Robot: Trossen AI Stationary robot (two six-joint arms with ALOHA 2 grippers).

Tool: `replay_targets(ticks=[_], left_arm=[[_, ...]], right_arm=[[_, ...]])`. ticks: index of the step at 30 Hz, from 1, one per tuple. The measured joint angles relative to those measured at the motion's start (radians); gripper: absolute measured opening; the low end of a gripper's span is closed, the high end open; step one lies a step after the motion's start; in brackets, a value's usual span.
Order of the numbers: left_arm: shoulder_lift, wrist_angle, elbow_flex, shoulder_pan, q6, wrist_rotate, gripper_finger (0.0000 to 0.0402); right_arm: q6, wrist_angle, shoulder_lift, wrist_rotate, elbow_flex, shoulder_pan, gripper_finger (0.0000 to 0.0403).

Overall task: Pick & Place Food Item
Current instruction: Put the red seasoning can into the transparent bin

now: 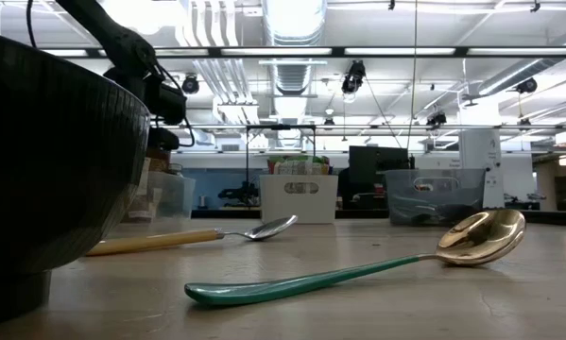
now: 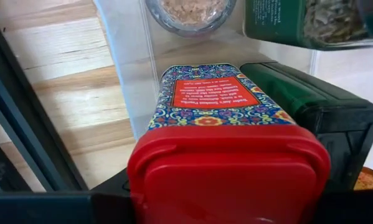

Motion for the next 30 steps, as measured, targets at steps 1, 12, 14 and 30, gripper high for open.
replay_targets(ticks=[1,12,14,30], left_arm=[[0.001,0.000,0.000,0.000,-0.002,0.000,0.0191],[0.076,0.022,-0.015,-0.001,-0.009,-0.001,0.0191],[0.079,0.026,-0.016,-0.001,-0.009,-0.001,0.0191],[0.077,0.047,-0.018,-0.001,0.002,0.034,0.0293]], right_arm=[[0.000,0.000,0.000,0.002,0.000,0.000,0.0214],[0.009,-0.001,0.000,0.015,0.000,0.000,0.0214],[0.011,-0.002,0.000,0.016,0.000,0.000,0.0214],[0.007,-0.005,0.000,0.016,0.000,0.000,0.0214]])
